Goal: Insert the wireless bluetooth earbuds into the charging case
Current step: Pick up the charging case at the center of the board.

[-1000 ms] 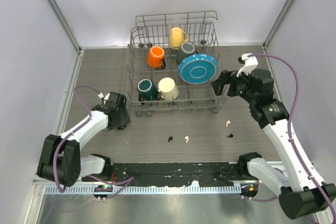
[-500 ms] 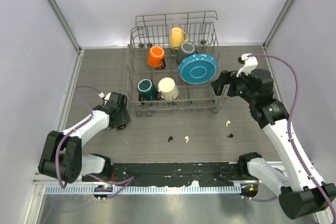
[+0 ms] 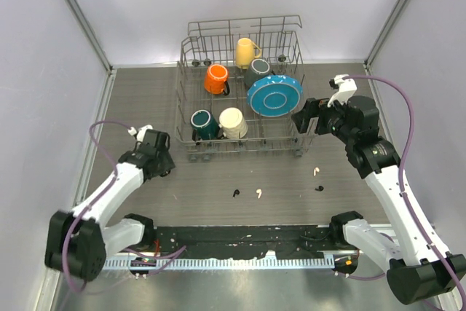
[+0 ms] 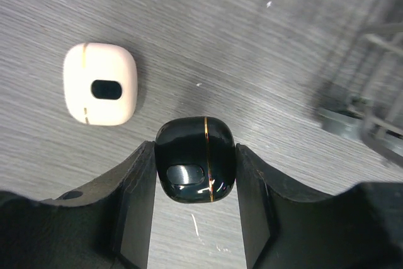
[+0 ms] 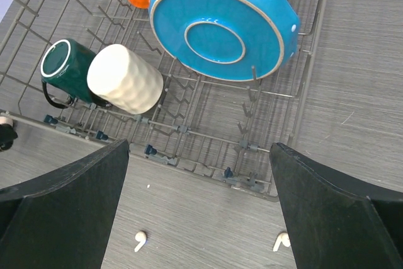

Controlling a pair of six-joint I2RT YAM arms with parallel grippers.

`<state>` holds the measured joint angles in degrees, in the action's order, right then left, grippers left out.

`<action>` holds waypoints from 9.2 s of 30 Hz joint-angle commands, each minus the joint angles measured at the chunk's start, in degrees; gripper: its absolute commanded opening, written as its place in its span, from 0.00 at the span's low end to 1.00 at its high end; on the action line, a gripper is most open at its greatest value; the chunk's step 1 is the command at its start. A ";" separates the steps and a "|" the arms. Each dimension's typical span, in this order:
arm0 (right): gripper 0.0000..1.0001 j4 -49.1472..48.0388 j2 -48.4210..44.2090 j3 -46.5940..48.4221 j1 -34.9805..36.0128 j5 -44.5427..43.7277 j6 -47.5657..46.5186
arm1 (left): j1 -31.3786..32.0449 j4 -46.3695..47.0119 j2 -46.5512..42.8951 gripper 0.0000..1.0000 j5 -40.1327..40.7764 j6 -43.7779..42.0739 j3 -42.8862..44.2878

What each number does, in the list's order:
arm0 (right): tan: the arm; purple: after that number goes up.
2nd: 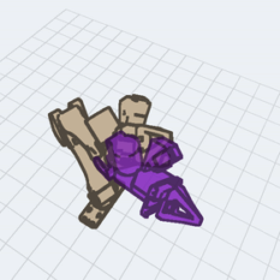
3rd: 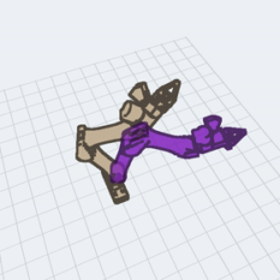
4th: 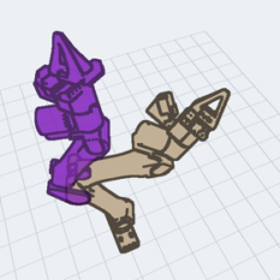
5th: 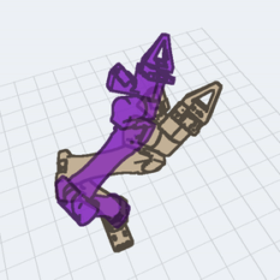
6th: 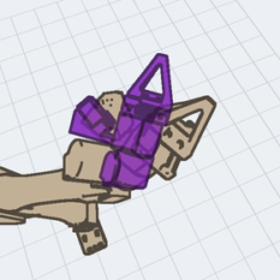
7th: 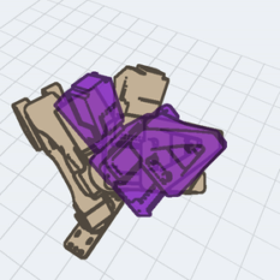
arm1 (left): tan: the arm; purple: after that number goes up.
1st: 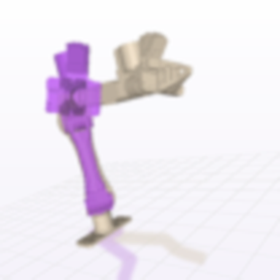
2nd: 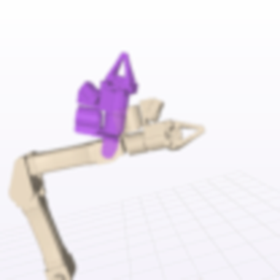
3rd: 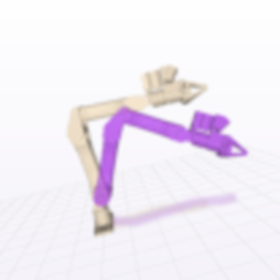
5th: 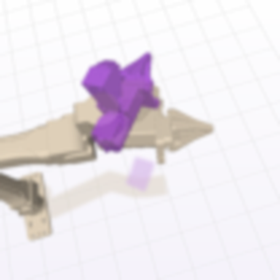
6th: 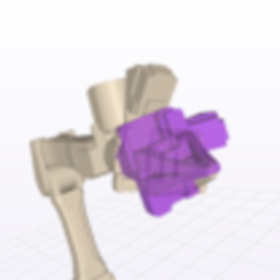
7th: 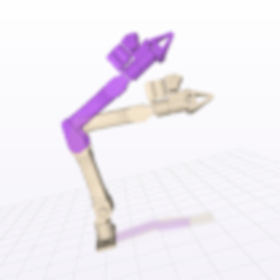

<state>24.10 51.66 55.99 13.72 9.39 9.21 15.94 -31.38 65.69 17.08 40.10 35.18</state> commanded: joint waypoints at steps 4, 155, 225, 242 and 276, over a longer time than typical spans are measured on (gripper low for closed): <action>0.99 -1.24 -0.24 2.55 0.26 5.19 2.73 | -0.21 -10.36 -22.75 0.08 2.60 2.70 7.18; 0.01 -53.85 19.80 -7.56 20.66 33.57 28.85 | 19.12 52.19 -30.54 1.00 -24.41 -8.45 -6.53; 0.74 -36.40 12.42 -6.94 15.03 35.89 17.33 | 19.04 86.41 -3.55 0.00 -51.36 5.35 -3.98; 0.78 -13.74 2.30 -2.21 14.41 6.26 31.98 | 19.04 82.16 -6.98 0.00 -45.47 0.87 -5.29; 0.70 -43.96 10.92 -14.15 18.71 25.94 77.27 | 21.14 97.20 -4.79 0.00 -40.99 -8.19 -12.33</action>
<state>-16.32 62.26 41.54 31.53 33.78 85.34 36.42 60.53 60.27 -26.20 33.95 23.03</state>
